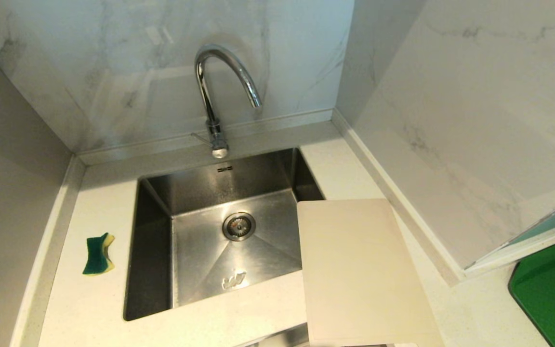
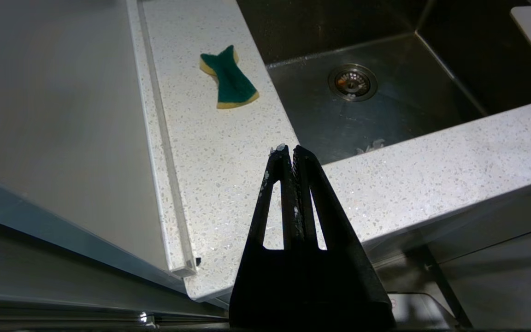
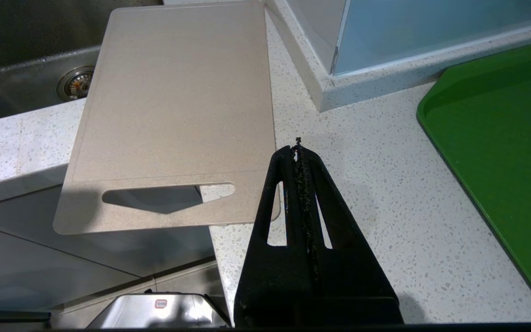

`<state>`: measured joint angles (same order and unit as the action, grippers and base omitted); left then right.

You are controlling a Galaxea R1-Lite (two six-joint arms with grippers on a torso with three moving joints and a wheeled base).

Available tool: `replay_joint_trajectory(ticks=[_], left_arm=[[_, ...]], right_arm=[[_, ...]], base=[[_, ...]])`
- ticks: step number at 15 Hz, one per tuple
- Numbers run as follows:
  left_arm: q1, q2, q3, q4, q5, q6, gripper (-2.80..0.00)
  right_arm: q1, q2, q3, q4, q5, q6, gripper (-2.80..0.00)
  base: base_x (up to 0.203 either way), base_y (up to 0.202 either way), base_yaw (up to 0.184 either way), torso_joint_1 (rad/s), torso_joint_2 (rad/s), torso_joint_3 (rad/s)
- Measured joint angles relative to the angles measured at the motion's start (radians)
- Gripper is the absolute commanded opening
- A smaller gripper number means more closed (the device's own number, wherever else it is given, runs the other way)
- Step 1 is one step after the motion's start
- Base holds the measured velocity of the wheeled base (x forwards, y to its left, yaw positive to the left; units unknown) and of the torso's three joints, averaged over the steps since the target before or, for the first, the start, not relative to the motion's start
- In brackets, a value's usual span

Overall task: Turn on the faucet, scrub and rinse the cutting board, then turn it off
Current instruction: Turn on the tap

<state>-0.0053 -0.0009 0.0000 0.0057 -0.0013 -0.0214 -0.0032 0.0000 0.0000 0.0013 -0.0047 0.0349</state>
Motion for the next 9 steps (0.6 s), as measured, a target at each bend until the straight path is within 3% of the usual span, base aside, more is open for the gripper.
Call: replay_joint_trajectory(ticks=[5, 9], left_arm=[[0.000, 0.004, -0.020, 0.017, -0.001, 0.038, -2.80], [0.002, 0.103, -0.182, 0.044, -0.001, 0.047, -2.80]], right_arm=[[0.000, 0.000, 0.000, 0.000, 0.000, 0.000, -2.80], [0.000, 0.000, 0.000, 0.000, 0.000, -0.001, -2.80]], base=[[0.000, 0.000, 0.000, 0.000, 0.00, 0.000], [0.000, 0.000, 0.000, 0.000, 0.00, 0.000]])
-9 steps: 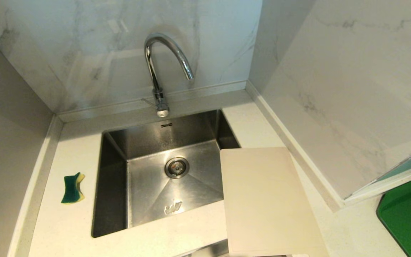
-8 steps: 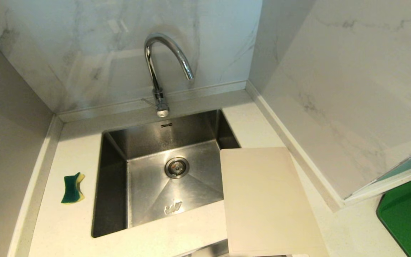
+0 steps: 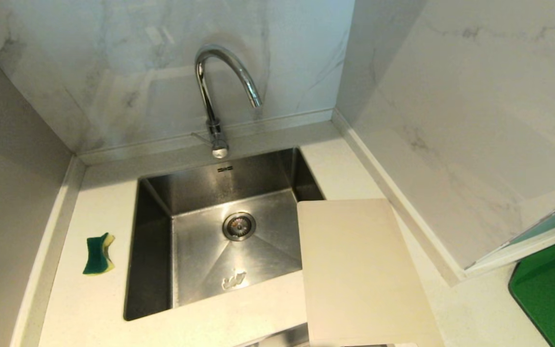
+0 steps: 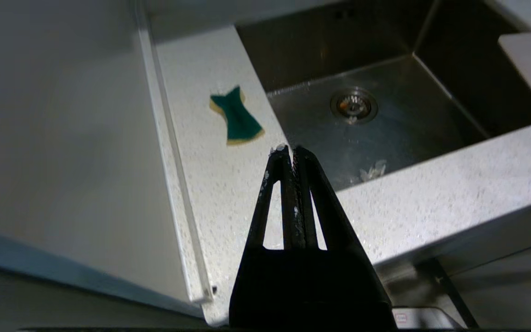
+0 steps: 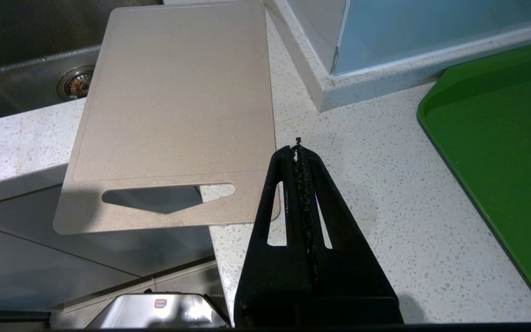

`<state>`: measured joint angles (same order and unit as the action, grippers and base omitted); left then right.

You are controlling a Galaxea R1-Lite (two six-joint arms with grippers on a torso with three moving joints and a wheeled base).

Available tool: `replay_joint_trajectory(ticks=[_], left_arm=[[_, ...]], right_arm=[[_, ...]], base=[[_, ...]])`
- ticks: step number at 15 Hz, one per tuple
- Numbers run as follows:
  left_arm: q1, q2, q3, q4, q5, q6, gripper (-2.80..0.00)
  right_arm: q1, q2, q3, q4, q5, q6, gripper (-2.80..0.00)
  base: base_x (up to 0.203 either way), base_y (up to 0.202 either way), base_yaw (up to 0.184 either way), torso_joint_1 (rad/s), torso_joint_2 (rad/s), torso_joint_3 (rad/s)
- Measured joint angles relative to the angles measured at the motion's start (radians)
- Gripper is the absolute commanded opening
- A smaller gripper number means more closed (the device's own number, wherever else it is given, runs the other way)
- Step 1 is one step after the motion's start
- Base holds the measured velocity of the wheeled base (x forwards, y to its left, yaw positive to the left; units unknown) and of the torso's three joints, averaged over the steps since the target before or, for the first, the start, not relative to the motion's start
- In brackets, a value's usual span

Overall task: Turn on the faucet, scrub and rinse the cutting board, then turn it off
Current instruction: Turn on the tap

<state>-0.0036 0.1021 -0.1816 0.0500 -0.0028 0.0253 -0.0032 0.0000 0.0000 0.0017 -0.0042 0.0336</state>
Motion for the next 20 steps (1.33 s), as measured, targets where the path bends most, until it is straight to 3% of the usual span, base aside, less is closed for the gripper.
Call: replay_joint_trajectory(ticks=[8, 12, 18, 20], left_arm=[[0.011, 0.423, -0.562, 0.014, 0.011, 0.063, -2.80], [0.054, 0.607, -0.742, 0.021, 0.018, 0.079, -2.80], [0.061, 0.887, -1.037, 0.038, 0.055, 0.096, -2.80], [0.046, 1.004, -1.172, 0.067, 0.078, 0.100, -2.80]], right_arm=[[0.000, 0.000, 0.000, 0.000, 0.001, 0.000, -2.80], [0.000, 0.000, 0.000, 0.000, 0.001, 0.000, -2.80], [0.000, 0.000, 0.000, 0.000, 0.001, -0.002, -2.80], [0.000, 0.000, 0.000, 0.000, 0.001, -0.053, -2.80]], base=[[0.000, 0.000, 0.000, 0.000, 0.00, 0.000], [0.000, 0.000, 0.000, 0.000, 0.00, 0.000], [0.000, 0.000, 0.000, 0.000, 0.00, 0.000], [0.000, 0.000, 0.000, 0.000, 0.00, 0.000]])
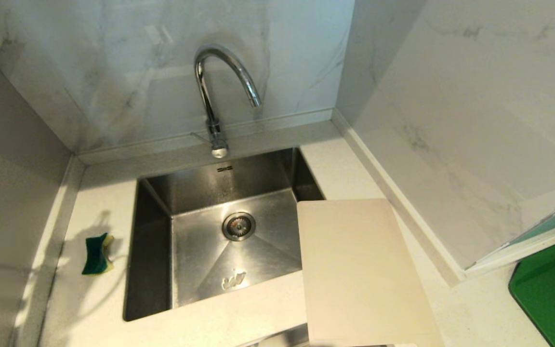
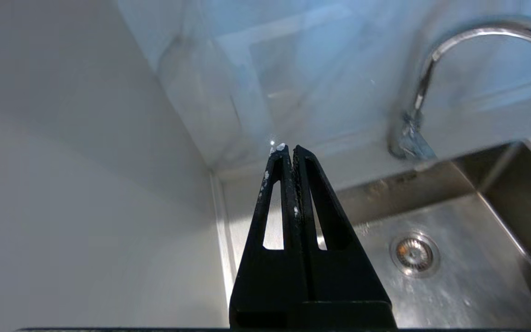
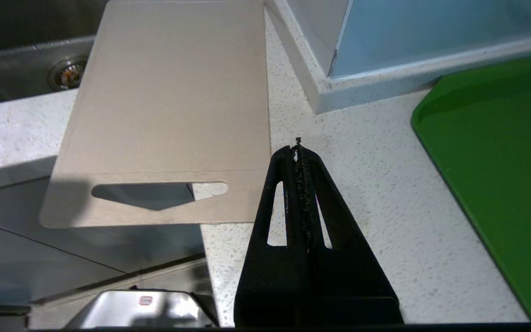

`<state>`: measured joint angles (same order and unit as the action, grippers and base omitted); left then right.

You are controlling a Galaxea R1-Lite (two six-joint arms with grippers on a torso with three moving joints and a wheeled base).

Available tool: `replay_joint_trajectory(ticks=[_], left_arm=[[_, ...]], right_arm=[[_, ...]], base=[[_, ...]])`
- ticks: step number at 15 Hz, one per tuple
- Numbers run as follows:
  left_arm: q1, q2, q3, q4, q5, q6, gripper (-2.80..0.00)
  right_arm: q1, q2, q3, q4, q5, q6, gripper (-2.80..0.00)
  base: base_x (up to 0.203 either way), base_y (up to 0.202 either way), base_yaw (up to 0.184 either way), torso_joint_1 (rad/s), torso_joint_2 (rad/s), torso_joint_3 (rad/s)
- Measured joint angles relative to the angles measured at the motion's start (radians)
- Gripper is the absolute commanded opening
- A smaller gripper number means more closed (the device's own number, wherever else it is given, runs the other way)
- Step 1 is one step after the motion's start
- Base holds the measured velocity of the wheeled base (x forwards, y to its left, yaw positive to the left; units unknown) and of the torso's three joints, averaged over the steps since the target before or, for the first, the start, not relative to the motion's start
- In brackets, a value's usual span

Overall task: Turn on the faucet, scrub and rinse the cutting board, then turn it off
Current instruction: Turn on the tap

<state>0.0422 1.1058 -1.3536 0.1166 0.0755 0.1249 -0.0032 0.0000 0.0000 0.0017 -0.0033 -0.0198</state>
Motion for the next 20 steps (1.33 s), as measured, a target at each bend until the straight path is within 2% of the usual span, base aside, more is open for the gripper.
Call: replay_joint_trajectory(ticks=[3, 7, 12, 15, 20], left_arm=[[-0.064, 0.196, -0.173, 0.037, 0.058, 0.003, -2.80], [-0.170, 0.427, -0.335, 0.041, 0.127, 0.002, -2.80], [-0.230, 0.708, -0.547, 0.034, 0.167, -0.001, -2.80], [-0.246, 0.865, -0.595, -0.049, 0.175, -0.004, -2.80], [-0.269, 1.049, -0.610, -0.233, 0.165, -0.013, -2.80]], right_arm=[[0.000, 0.000, 0.000, 0.000, 0.000, 0.051, -2.80], [0.000, 0.000, 0.000, 0.000, 0.000, 0.053, -2.80], [0.000, 0.000, 0.000, 0.000, 0.000, 0.053, -2.80], [0.000, 0.000, 0.000, 0.000, 0.001, 0.053, -2.80], [0.000, 0.000, 0.000, 0.000, 0.000, 0.053, -2.80]], base=[[0.000, 0.000, 0.000, 0.000, 0.00, 0.000], [0.000, 0.000, 0.000, 0.000, 0.00, 0.000], [0.000, 0.000, 0.000, 0.000, 0.00, 0.000], [0.000, 0.000, 0.000, 0.000, 0.00, 0.000], [0.000, 0.000, 0.000, 0.000, 0.00, 0.000]])
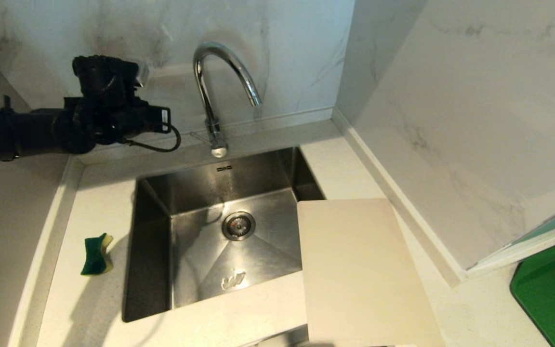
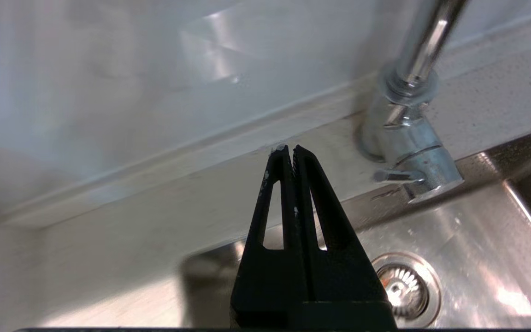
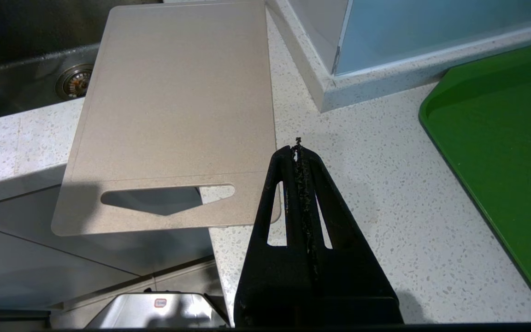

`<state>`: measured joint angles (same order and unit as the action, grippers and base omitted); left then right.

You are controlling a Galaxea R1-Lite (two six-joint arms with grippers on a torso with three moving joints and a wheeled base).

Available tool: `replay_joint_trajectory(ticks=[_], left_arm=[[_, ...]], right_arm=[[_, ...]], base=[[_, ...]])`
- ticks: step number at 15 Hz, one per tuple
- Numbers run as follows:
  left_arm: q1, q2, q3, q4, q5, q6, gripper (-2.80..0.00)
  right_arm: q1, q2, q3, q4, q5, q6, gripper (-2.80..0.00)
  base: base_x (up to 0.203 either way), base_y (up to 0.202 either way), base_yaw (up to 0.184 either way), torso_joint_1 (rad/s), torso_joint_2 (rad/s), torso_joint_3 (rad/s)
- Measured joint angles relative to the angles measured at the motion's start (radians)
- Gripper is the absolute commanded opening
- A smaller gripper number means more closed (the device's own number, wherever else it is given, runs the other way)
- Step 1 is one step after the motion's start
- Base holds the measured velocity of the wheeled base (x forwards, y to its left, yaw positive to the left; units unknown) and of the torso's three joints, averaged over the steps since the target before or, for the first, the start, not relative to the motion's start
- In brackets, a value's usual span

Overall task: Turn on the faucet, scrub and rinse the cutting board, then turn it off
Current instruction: Turn on the tap

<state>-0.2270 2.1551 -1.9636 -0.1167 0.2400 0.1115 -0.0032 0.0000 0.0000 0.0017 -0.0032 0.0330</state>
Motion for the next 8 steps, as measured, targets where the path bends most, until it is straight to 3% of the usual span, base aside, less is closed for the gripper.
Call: replay_joint_trajectory(ticks=[1, 5, 8], left_arm=[[-0.007, 0.021, 0.000, -0.020, -0.001, 0.000, 0.00], [-0.040, 0.064, -0.001, -0.034, -0.006, -0.005, 0.00], [-0.057, 0.077, -0.002, -0.034, -0.008, -0.084, 0.00]], right_arm=[[0.000, 0.000, 0.000, 0.000, 0.000, 0.000, -2.80], [0.000, 0.000, 0.000, 0.000, 0.000, 0.000, -2.80], [0.000, 0.000, 0.000, 0.000, 0.000, 0.000, -2.80]], base=[[0.000, 0.000, 0.000, 0.000, 0.00, 0.000], [0.000, 0.000, 0.000, 0.000, 0.00, 0.000], [0.000, 0.000, 0.000, 0.000, 0.00, 0.000]])
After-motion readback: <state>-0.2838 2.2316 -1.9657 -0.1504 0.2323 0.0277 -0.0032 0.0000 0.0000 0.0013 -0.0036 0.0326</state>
